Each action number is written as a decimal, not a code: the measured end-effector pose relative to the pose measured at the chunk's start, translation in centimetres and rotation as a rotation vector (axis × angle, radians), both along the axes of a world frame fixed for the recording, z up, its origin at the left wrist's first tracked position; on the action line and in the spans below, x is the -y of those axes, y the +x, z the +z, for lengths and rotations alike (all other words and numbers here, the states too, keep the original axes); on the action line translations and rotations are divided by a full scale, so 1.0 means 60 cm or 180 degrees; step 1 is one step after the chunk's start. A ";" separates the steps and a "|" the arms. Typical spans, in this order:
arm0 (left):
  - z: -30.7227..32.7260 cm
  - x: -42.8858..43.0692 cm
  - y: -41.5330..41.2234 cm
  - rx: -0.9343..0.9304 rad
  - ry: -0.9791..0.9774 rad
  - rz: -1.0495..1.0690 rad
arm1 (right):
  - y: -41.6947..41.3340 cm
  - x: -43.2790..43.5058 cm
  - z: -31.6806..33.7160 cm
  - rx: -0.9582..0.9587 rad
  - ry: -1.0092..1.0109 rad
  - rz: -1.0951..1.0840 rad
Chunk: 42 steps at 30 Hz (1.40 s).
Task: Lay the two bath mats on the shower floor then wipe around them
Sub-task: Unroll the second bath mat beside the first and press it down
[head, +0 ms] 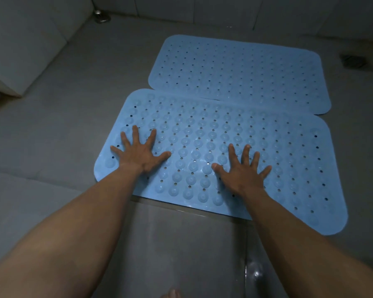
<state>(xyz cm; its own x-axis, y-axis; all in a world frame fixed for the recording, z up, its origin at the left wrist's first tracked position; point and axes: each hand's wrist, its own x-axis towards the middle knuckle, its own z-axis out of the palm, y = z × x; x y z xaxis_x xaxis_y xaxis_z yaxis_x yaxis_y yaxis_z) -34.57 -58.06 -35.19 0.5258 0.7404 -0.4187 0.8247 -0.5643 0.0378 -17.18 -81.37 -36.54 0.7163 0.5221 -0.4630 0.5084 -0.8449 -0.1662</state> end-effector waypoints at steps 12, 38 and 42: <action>-0.024 -0.010 -0.003 0.0051 -0.0028 -0.0096 | 0.006 0.008 -0.008 0.0062 0.0074 0.0016; -0.020 -0.024 0.024 0.0355 0.0451 -0.0063 | 0.022 -0.025 -0.008 0.0277 0.0158 -0.0064; -0.017 -0.073 0.071 0.0621 0.0558 -0.0108 | 0.048 -0.097 -0.006 0.0410 0.0315 0.0086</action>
<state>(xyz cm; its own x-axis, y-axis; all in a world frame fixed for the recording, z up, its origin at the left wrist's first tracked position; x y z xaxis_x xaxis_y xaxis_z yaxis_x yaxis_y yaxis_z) -30.31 -53.70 -36.19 0.6098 0.7733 -0.1737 0.7919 -0.6035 0.0935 -14.29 -75.57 -36.89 0.7515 0.5805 -0.3136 0.5532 -0.8134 -0.1800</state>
